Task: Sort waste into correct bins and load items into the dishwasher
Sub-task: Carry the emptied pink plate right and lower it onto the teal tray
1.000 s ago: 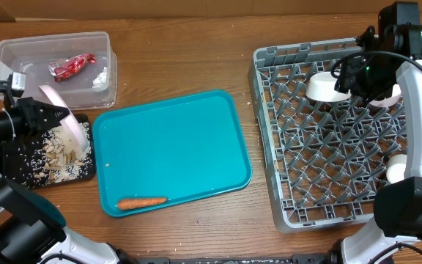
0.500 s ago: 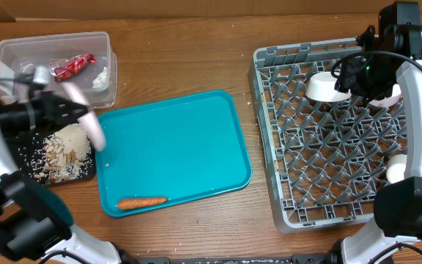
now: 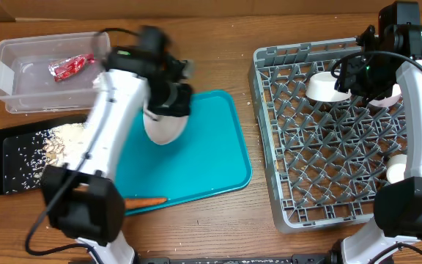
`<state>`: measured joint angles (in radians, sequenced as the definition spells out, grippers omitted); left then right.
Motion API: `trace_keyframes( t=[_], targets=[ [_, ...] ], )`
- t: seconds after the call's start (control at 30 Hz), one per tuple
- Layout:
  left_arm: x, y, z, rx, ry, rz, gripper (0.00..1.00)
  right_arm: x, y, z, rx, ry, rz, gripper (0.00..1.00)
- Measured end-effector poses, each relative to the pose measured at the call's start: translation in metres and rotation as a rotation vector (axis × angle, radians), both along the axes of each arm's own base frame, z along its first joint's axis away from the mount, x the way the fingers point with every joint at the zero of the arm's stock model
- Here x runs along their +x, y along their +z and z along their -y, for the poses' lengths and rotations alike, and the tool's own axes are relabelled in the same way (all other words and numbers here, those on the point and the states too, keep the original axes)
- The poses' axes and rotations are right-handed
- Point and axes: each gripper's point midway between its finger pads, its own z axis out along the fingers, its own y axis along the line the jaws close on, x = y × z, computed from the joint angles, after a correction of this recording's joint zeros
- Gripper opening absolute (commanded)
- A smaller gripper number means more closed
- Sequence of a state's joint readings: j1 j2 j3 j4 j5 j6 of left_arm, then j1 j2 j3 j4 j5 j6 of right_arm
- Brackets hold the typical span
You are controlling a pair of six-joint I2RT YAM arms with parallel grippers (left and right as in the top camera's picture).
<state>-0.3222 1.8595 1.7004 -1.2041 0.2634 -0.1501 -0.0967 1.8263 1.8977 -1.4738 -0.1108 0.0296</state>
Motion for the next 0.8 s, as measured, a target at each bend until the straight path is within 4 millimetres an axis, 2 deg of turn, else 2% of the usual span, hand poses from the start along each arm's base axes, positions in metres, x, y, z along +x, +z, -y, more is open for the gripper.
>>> trace_keyframes(
  t=[0.17,0.3,0.37,0.4,0.5,0.53,0.67,0.8],
  targets=[
    [-0.012,-0.025,0.036,0.126,0.036,-0.016,0.04,0.000,0.000,0.000,0.000,0.000,0.000,0.52],
    [-0.021,-0.058,0.051,0.204,0.037,-0.073,0.06,0.000,0.000,0.000,0.000,0.000,0.000,0.55],
    [-0.023,-0.071,0.053,0.229,0.038,-0.097,0.11,0.000,0.000,0.000,0.000,0.001,0.000,0.56],
    [-0.024,-0.077,0.053,0.241,0.039,-0.108,0.15,0.000,0.000,0.000,0.000,0.000,0.000,0.56],
    [-0.023,-0.082,0.050,0.258,0.051,-0.115,0.45,0.000,0.000,0.000,0.002,0.000,0.000,0.61],
    [-0.023,-0.081,0.047,0.264,0.061,-0.118,0.50,0.000,0.000,0.000,0.002,-0.001,0.000,0.64],
    [-0.025,-0.079,0.033,0.287,0.089,-0.152,0.52,0.001,0.001,-0.004,0.022,0.005,0.005,0.76],
    [-0.015,-0.062,0.012,0.277,0.150,-0.144,0.52,0.012,0.007,-0.019,0.107,0.033,0.061,0.72]
  ],
)
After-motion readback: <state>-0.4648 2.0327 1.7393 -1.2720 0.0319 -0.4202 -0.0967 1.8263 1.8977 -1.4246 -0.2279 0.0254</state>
